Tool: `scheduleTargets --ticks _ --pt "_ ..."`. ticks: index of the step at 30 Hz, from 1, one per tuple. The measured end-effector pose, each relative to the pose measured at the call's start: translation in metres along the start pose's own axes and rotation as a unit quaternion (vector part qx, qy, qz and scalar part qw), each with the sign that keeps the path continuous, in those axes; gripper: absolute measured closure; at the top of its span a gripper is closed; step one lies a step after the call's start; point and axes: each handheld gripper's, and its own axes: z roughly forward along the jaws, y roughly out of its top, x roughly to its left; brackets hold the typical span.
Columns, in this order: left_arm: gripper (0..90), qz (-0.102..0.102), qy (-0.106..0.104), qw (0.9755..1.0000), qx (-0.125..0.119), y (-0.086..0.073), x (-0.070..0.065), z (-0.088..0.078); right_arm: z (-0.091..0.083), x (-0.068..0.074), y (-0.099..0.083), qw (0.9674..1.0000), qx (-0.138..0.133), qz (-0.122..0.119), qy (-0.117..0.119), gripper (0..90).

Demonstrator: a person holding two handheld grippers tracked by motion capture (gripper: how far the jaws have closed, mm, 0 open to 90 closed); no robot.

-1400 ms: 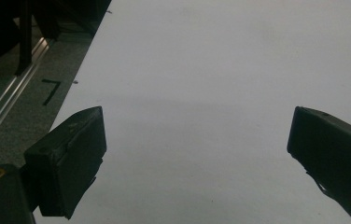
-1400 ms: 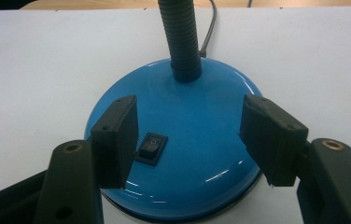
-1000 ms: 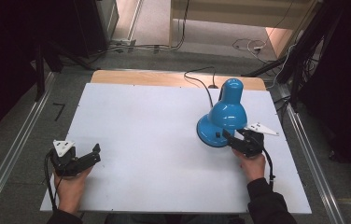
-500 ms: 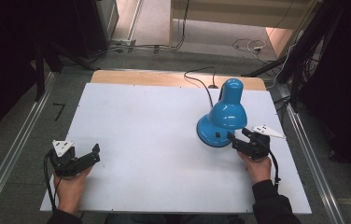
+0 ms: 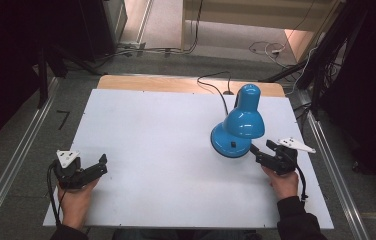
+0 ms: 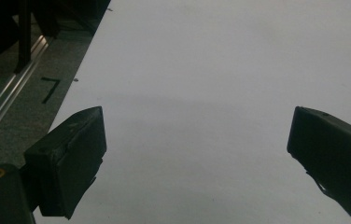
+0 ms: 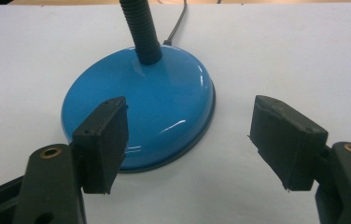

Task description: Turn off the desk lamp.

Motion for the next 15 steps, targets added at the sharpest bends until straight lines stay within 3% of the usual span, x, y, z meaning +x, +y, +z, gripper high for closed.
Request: scheduleTargets --ticks 15 --pt "5.4 0.001 -0.001 1.0 0.0 0.0 0.0 0.0 -0.015 -0.005 -0.005 0.9999 -0.002 -0.008 -0.008 25.5"
